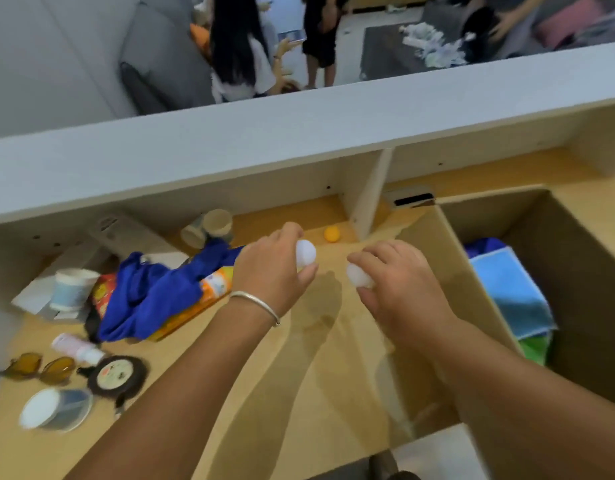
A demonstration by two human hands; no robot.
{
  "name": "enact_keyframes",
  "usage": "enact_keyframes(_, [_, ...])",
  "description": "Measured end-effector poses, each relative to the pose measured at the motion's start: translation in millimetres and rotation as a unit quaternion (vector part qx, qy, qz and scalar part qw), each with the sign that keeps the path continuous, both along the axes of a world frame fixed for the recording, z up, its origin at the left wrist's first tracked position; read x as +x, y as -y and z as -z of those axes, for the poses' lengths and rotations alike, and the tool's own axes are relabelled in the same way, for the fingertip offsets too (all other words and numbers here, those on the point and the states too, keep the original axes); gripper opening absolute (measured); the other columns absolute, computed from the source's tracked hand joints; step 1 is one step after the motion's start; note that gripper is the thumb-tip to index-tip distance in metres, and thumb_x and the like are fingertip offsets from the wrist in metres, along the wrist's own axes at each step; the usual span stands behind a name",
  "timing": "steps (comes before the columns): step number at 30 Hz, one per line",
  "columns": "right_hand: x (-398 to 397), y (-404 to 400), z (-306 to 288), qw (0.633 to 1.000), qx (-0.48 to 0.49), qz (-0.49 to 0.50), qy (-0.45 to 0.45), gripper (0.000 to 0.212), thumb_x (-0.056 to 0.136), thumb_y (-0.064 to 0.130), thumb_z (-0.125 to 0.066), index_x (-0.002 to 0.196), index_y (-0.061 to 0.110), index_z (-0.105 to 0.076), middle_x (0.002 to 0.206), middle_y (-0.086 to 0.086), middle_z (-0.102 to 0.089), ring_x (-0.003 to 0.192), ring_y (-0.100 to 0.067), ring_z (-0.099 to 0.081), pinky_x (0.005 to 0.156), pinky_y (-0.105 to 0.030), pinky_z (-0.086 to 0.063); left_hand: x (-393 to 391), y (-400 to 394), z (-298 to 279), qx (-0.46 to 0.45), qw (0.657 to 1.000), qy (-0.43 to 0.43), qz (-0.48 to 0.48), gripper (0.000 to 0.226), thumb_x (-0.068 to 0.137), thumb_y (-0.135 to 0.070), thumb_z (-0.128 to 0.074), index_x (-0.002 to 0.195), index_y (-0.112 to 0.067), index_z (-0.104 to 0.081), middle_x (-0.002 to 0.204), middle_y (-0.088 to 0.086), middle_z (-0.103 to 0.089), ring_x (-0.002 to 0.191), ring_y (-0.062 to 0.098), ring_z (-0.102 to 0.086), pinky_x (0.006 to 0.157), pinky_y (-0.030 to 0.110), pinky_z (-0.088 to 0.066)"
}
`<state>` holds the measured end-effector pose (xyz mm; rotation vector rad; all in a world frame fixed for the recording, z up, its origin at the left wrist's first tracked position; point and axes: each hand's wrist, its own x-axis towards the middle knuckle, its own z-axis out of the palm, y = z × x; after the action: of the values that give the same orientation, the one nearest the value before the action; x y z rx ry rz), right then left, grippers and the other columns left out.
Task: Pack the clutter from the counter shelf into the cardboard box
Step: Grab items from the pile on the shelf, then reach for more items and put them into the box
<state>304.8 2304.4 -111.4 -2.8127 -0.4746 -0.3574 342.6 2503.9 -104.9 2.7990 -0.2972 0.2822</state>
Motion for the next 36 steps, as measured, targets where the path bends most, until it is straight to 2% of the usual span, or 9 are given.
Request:
enact_keyframes(3, [-11,56,-24,0.997,0.029,0.058,0.036,0.037,0.071,0.017,-0.072,0.108,0.015,-0.066,0.101,-0.006,-0.062,0.099,-0.031,-0.055,0.088,-0.043,-0.041,6,59,-15,0.003,0.998,0.02,0.062,0.034,0.079,-0.045,-0.064,0.103,-0.025,-0.051,0.09,-0.005,-0.062,0.076,0.021,-0.056,0.06,0.03,-0.026])
enact_keyframes(6, [-27,114,-39,0.991,0.029,0.115,0.059,0.039,0.067,0.013,-0.075,0.106,0.012,-0.068,0.097,-0.007,-0.065,0.095,-0.031,-0.057,0.083,-0.039,-0.041,7,116,-29,-0.005,0.992,0.041,0.118,0.033,0.08,-0.047,-0.064,0.104,-0.028,-0.053,0.09,-0.009,-0.062,0.071,0.016,-0.052,0.058,0.028,-0.028])
enact_keyframes(12, [-59,195,-41,0.978,0.021,0.209,-0.004,0.05,0.069,0.019,-0.076,0.117,0.017,-0.063,0.109,-0.005,-0.064,0.103,-0.029,-0.054,0.086,-0.038,-0.041,5,212,-37,-0.009,0.98,0.035,0.196,0.041,0.08,-0.049,-0.063,0.115,-0.03,-0.054,0.102,-0.007,-0.064,0.088,0.02,-0.061,0.064,0.028,-0.033])
enact_keyframes(15, [-67,209,-37,0.974,0.029,0.224,-0.025,0.056,0.072,0.025,-0.075,0.124,0.021,-0.057,0.117,-0.002,-0.06,0.109,-0.024,-0.05,0.09,-0.04,-0.042,3,239,-32,-0.002,0.972,0.026,0.232,0.051,0.081,-0.05,-0.061,0.125,-0.029,-0.05,0.113,-0.006,-0.062,0.098,0.021,-0.06,0.079,0.034,-0.041])
enact_keyframes(17, [-68,209,-37,0.972,0.045,0.229,-0.022,0.058,0.072,0.024,-0.075,0.126,0.02,-0.055,0.119,-0.002,-0.058,0.11,-0.024,-0.049,0.092,-0.042,-0.043,3,242,-26,0.005,0.969,0.02,0.245,0.058,0.081,-0.051,-0.061,0.132,-0.028,-0.046,0.122,-0.005,-0.058,0.106,0.021,-0.057,0.092,0.037,-0.04])
enact_keyframes(23, [-50,170,-38,0.977,0.08,0.199,0.0,0.055,0.075,0.018,-0.074,0.127,0.017,-0.056,0.122,-0.004,-0.057,0.114,-0.024,-0.049,0.096,-0.042,-0.042,6,184,-8,0.023,0.977,0.018,0.209,0.06,0.083,-0.054,-0.057,0.136,-0.029,-0.042,0.132,-0.007,-0.051,0.118,0.016,-0.051,0.104,0.041,-0.035])
enact_keyframes(30, [-6,56,-26,0.989,0.089,0.117,-0.022,0.053,0.077,0.023,-0.072,0.127,0.023,-0.054,0.122,0.001,-0.055,0.113,-0.019,-0.048,0.095,-0.042,-0.043,8,35,21,0.06,0.992,-0.031,0.105,0.062,0.086,-0.056,-0.05,0.14,-0.032,-0.034,0.142,-0.004,-0.042,0.129,0.018,-0.043,0.108,0.047,-0.032])
enact_keyframes(34, [21,-13,0,0.991,0.075,0.095,-0.061,0.057,0.078,0.034,-0.069,0.131,0.035,-0.047,0.127,0.013,-0.05,0.116,-0.007,-0.045,0.101,-0.031,-0.038,7,-55,43,0.089,0.994,-0.059,0.026,0.062,0.085,-0.056,-0.052,0.139,-0.03,-0.036,0.143,-0.001,-0.04,0.13,0.02,-0.04,0.107,0.047,-0.032])
enact_keyframes(36, [33,-38,19,0.991,0.06,0.084,-0.081,0.057,0.08,0.032,-0.069,0.133,0.032,-0.048,0.129,0.01,-0.05,0.117,-0.012,-0.046,0.1,-0.032,-0.036,9,-91,56,0.106,0.992,-0.073,-0.007,0.063,0.084,-0.056,-0.053,0.139,-0.03,-0.036,0.145,-0.001,-0.038,0.131,0.021,-0.038,0.108,0.048,-0.03])
